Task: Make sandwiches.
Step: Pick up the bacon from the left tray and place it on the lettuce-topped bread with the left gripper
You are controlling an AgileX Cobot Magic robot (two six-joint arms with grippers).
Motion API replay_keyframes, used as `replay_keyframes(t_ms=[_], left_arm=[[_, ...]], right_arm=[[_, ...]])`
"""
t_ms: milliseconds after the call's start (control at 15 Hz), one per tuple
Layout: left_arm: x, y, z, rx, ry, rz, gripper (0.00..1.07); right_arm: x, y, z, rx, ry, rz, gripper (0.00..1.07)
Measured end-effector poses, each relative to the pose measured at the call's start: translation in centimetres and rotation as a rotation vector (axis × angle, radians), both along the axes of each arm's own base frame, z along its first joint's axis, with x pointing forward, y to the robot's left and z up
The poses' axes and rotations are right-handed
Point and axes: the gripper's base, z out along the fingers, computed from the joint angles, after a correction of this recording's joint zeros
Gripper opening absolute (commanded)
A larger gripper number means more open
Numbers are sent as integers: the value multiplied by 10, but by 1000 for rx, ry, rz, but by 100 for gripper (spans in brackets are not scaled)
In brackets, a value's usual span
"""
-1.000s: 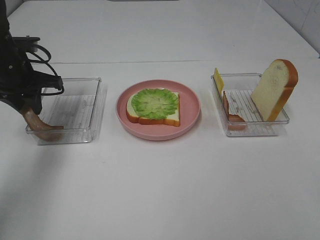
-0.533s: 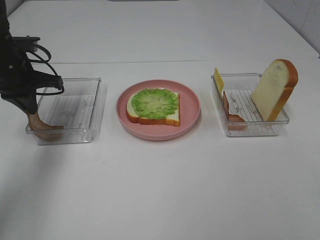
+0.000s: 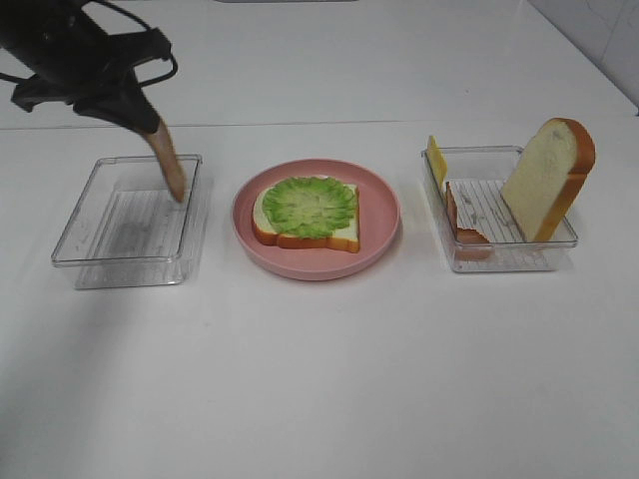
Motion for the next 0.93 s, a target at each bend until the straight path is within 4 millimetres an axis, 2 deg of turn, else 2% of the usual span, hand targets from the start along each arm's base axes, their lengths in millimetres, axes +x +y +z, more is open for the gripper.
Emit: replay_keyframes(t_ms=[133,200,333,600,733,800,867,933], left_arm=[[6,-15,8,-220,-53,-7,0],[7,-18,9,-256,-60,-10,0],[15,-38,-1,-436,-84,-37,0],[20,-92,-39,-607,-37,-71,0],[21,-116,-60,-629,4,-91,0],[21,-116,-60,-629,4,-91,0],[20,-129,-82,-618,46,-101,0],[21,-129,-90,-604,57,-96,0]], right_arm=[[0,0,0,0,0,0,74],[0,0,0,0,0,0,74],[0,0,0,0,0,0,74],[0,0,0,0,0,0,74],[0,0,0,0,0,0,74],[0,0,0,0,0,0,74],[0,0,0,0,0,0,74],[0,0,0,0,0,0,74]])
